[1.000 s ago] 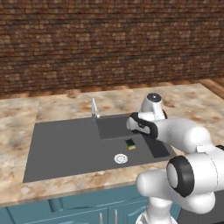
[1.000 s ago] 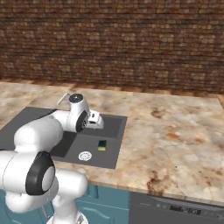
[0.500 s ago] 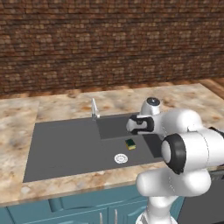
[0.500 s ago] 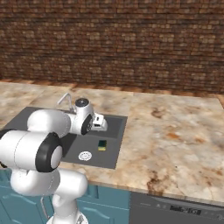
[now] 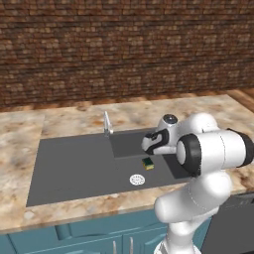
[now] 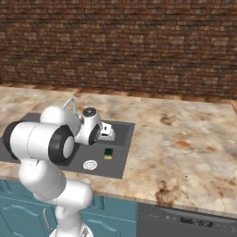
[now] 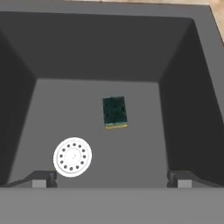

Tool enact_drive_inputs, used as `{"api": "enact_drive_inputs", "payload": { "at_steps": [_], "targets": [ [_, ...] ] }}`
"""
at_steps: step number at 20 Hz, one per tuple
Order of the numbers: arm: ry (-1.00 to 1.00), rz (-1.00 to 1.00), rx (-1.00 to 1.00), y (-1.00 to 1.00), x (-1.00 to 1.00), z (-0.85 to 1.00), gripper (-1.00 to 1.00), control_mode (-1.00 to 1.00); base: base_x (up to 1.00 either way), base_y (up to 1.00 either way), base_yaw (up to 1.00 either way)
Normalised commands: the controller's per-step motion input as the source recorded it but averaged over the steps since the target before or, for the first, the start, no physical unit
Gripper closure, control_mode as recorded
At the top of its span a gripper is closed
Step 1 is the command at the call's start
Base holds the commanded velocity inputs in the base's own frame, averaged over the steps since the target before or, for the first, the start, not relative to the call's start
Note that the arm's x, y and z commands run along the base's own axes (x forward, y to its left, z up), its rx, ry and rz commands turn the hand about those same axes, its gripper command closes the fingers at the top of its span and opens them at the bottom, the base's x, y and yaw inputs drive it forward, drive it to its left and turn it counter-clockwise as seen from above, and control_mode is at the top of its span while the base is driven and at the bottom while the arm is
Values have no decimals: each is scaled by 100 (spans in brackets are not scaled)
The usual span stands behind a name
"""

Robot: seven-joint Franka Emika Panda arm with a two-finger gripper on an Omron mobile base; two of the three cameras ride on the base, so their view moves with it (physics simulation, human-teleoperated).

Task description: Pick up the sponge and sponge from the sink, and place them back in the cabinet, and close the cabinet doors.

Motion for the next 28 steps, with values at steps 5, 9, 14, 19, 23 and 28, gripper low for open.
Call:
{"api": "enact_drive_inputs", "payload": {
  "at_steps": [5, 9, 14, 19, 23, 28],
  "targets": [
    [0, 0, 0, 0, 27, -17, -100, -100, 0, 0, 0],
    [0, 0, 0, 0, 25, -17, -100, -100, 0, 0, 0],
    [0, 0, 0, 0, 26, -22, -100, -100, 0, 0, 0],
    [0, 0, 0, 0, 25, -26, -100, -100, 0, 0, 0],
    [0, 0, 0, 0, 24, -28, -100, -100, 0, 0, 0],
    [0, 0, 0, 0, 22, -28, -100, -100, 0, 0, 0]
  ]
}}
